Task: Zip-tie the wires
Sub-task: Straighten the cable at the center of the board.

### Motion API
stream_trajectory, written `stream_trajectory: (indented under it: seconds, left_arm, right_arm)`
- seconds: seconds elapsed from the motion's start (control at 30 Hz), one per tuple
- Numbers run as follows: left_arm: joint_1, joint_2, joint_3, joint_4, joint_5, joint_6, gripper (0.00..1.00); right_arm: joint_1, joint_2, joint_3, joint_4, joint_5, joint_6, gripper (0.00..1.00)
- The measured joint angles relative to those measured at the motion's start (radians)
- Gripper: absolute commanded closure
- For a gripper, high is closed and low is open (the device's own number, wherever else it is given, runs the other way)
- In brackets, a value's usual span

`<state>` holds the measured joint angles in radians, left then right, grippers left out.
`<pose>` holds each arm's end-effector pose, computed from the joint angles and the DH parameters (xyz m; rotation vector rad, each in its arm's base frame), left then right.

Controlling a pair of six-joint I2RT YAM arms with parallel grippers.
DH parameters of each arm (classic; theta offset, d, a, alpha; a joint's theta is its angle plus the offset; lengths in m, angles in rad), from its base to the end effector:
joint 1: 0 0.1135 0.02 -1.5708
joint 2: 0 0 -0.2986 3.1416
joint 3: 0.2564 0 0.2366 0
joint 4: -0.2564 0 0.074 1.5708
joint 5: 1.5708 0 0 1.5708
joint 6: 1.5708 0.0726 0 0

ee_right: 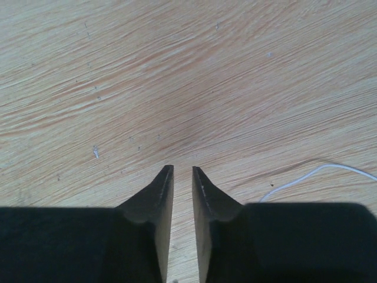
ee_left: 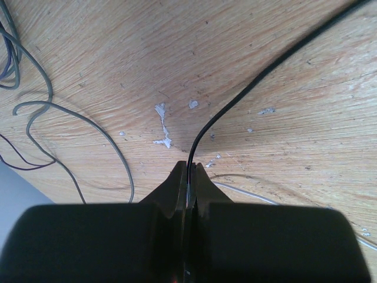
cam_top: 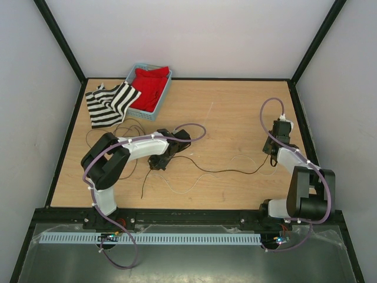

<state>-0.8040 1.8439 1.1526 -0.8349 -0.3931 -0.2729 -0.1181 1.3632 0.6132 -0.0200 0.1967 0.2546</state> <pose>0.2430 -0.2122 0.1604 0.7401 2.7698 0.4573 0.2675 -0.0460 0.1925 0.5264 2.2675 -0.1618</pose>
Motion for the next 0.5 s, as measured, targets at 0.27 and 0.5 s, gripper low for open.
stream_trajectory:
  seconds: [0.27,0.5]
  left_arm:
    - [0.0,0.005,0.0,0.0,0.0,0.001,1.0]
    - [0.0,0.005,0.0,0.0,0.0,0.008,0.91]
  right_arm:
    - [0.0,-0.034,0.001,-0.003,-0.015,-0.001,0.4]
    - [0.0,-0.063,0.02,-0.024,-0.037,-0.006,0.22]
